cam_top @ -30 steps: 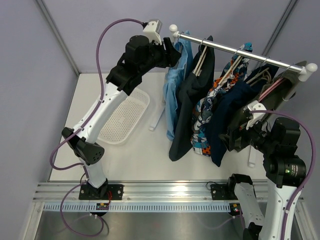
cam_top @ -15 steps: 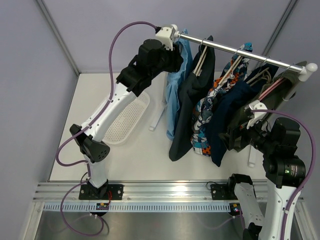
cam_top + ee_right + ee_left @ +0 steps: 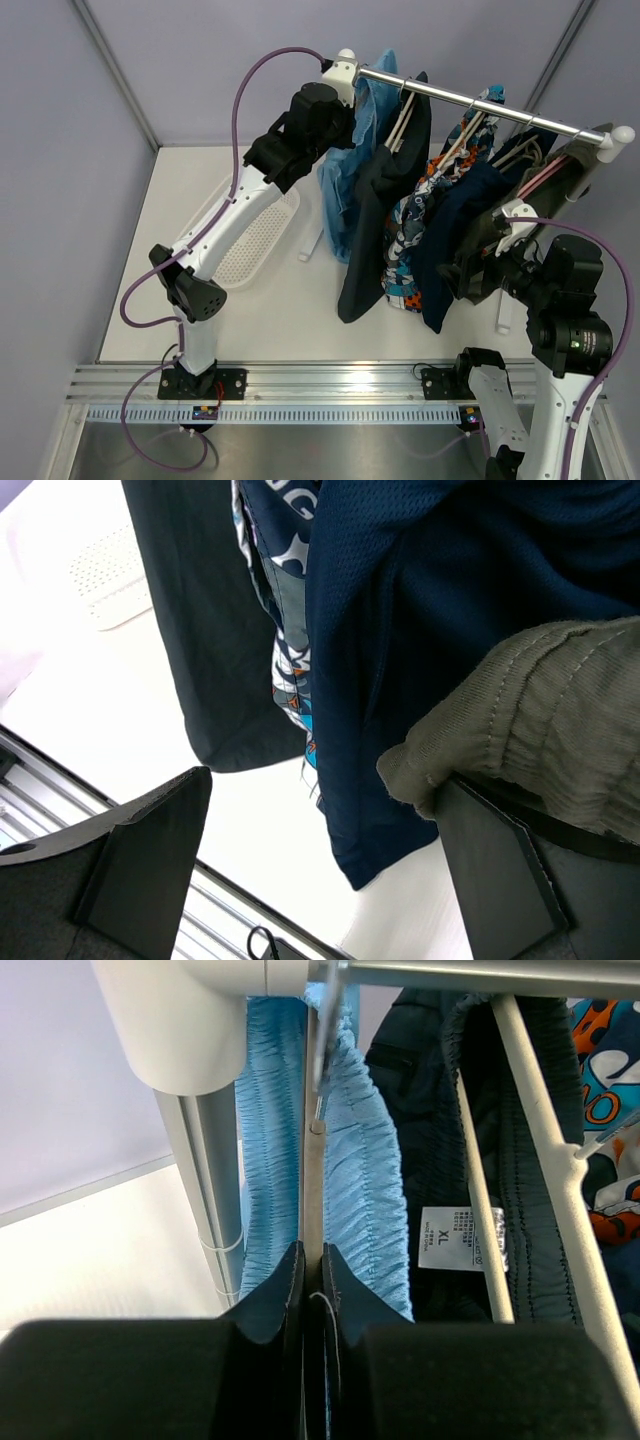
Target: Remove the shorts from the hanger
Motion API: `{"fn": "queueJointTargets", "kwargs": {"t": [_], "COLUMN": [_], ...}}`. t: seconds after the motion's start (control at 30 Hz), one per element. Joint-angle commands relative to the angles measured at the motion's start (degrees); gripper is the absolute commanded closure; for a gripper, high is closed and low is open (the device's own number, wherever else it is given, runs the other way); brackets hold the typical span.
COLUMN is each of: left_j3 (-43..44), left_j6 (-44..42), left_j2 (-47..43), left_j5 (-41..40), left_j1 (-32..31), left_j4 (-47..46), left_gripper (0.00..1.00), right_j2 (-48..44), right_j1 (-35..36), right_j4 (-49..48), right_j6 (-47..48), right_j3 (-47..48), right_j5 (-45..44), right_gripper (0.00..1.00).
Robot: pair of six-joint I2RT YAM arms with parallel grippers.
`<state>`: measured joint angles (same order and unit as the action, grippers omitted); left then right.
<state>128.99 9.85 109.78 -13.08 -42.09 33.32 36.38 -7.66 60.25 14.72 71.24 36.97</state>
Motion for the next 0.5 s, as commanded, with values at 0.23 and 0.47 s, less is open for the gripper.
{"fn": "queueJointTargets", "kwargs": {"t": [0.23, 0.47], "left_j3": [2.8, -1.5], "left_j6": [1.8, 2.6], "left_j2": [-5.7, -10.6], "left_j5": [0.3, 3.0], "left_j1": [-0.5, -0.5], "left_j4": [-5.5, -9.8], "left_gripper": [1.0, 1.0], "right_j2": [1.3, 2.3], "right_j1": [0.0, 0.0], "right_j4": [-1.4, -2.2], "right_j6": [-3.5, -3.5], "right_j3": [6.8, 7.6], "right_j5": [2.1, 4.5], "right_gripper": [0.0, 0.0]}}
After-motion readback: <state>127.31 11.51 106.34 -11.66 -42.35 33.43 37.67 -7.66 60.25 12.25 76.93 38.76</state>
